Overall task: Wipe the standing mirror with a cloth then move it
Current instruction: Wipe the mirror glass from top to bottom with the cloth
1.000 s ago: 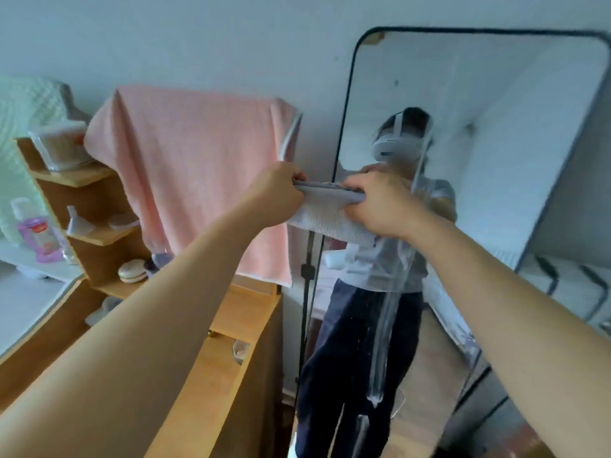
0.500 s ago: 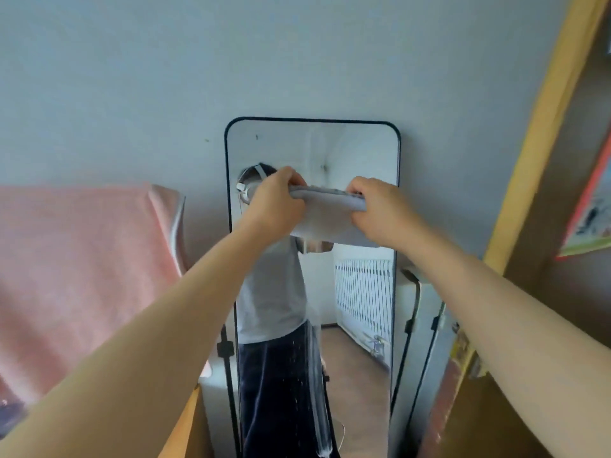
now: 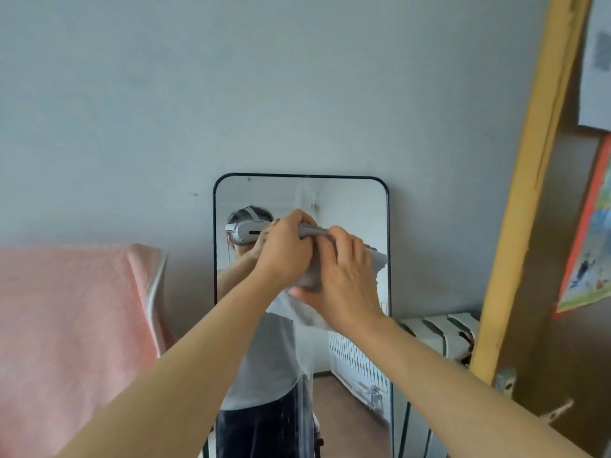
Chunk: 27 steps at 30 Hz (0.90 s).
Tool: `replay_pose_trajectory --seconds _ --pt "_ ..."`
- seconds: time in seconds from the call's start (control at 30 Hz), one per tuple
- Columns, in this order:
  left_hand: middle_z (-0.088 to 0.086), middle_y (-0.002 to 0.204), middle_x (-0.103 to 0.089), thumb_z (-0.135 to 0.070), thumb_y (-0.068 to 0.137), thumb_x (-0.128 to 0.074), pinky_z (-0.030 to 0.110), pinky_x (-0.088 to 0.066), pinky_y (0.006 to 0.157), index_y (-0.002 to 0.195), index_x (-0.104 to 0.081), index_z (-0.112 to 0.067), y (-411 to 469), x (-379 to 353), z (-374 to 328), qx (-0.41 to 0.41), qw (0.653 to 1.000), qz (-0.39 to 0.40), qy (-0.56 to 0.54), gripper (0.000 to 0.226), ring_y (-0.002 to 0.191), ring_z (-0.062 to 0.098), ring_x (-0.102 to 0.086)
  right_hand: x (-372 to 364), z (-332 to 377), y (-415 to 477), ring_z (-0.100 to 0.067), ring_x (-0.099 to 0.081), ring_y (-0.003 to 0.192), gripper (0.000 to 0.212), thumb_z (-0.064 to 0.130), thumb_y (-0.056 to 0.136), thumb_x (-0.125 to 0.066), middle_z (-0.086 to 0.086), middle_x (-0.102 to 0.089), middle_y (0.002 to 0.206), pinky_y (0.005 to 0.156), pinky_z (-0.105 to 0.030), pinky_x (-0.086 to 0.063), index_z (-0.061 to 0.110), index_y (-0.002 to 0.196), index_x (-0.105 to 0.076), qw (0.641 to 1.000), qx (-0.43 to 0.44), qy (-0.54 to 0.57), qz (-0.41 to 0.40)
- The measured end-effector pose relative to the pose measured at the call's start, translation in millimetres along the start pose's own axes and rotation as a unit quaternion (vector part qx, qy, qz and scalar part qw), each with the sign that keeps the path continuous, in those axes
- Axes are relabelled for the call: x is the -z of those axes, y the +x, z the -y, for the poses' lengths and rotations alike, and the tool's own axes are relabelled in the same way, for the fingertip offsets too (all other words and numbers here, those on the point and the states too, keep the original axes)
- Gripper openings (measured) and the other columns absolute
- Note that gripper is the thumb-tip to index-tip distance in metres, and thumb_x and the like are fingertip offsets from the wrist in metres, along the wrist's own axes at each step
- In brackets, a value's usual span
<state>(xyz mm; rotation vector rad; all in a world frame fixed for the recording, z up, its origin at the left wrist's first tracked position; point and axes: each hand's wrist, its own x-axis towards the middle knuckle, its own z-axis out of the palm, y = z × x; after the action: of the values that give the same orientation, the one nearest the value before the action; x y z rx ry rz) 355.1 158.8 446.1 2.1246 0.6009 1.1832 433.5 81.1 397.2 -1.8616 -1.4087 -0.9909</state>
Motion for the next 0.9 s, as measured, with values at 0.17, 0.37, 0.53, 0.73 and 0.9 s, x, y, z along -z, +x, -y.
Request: replay_pose_trajectory --seconds 0.17,0.37,0.53,0.73,0.9 --pt "0.000 0.088 -0.064 -0.005 0.085 -0.048 0.021 -0.047 0.075 0.101 -0.054 -0.018 16.3 -4.0 -0.2 0.007 1.000 -0.012 -0.016 0.021 0.095 0.017 -0.059 -13.2 -9.8 11.4 -0.028 -0.055 0.091 0.038 0.016 0.070 -0.071 -0.010 -0.058 0.103 0.080 -0.039 -0.049 0.004 0.104 -0.061 0.996 0.014 0.043 -0.082" --pt "0.001 0.094 -0.060 -0.012 0.086 -0.054 0.038 -0.054 0.076 0.112 -0.050 -0.020 28.0 -6.5 -1.4 0.055 0.997 -0.036 -0.047 0.028 0.086 0.020 -0.061 -15.8 -30.3 21.7 -0.027 -0.057 0.074 0.025 0.014 0.082 -0.041 -0.007 -0.061 0.085 0.060 -0.036 -0.049 0.005 0.091 -0.063 0.990 0.077 0.043 -0.105" --pt "-0.003 0.095 -0.059 -0.027 0.091 -0.055 0.026 -0.050 0.071 0.112 -0.054 -0.018 39.3 -7.4 -1.3 0.047 0.995 -0.068 -0.049 0.022 0.081 0.014 -0.058 -11.1 -57.7 45.8 -0.033 -0.057 0.068 0.028 0.016 0.082 -0.039 -0.015 -0.056 0.083 0.050 -0.033 -0.045 0.000 0.086 -0.062 0.990 0.000 0.045 -0.137" --pt "0.005 0.130 -0.046 -0.018 0.092 -0.047 0.043 -0.038 0.104 0.123 -0.053 -0.012 49.8 17.7 22.2 0.065 0.976 -0.205 0.040 0.033 0.119 0.025 -0.048 10.8 -110.4 87.8 -0.040 -0.055 0.091 0.016 0.001 0.082 -0.058 -0.024 -0.053 0.103 0.067 -0.041 -0.046 -0.004 0.098 -0.058 0.971 -0.151 -0.002 -0.184" --pt "0.011 0.143 -0.032 -0.022 0.091 -0.046 0.048 -0.025 0.110 0.127 -0.040 -0.007 56.8 33.0 43.0 0.137 0.959 -0.229 0.092 0.039 0.134 0.030 -0.028 -12.6 -124.1 102.0 -0.036 -0.046 0.108 0.021 0.004 0.088 -0.051 -0.021 -0.047 0.115 0.078 -0.040 -0.040 -0.003 0.107 -0.053 0.973 -0.204 -0.024 -0.104"
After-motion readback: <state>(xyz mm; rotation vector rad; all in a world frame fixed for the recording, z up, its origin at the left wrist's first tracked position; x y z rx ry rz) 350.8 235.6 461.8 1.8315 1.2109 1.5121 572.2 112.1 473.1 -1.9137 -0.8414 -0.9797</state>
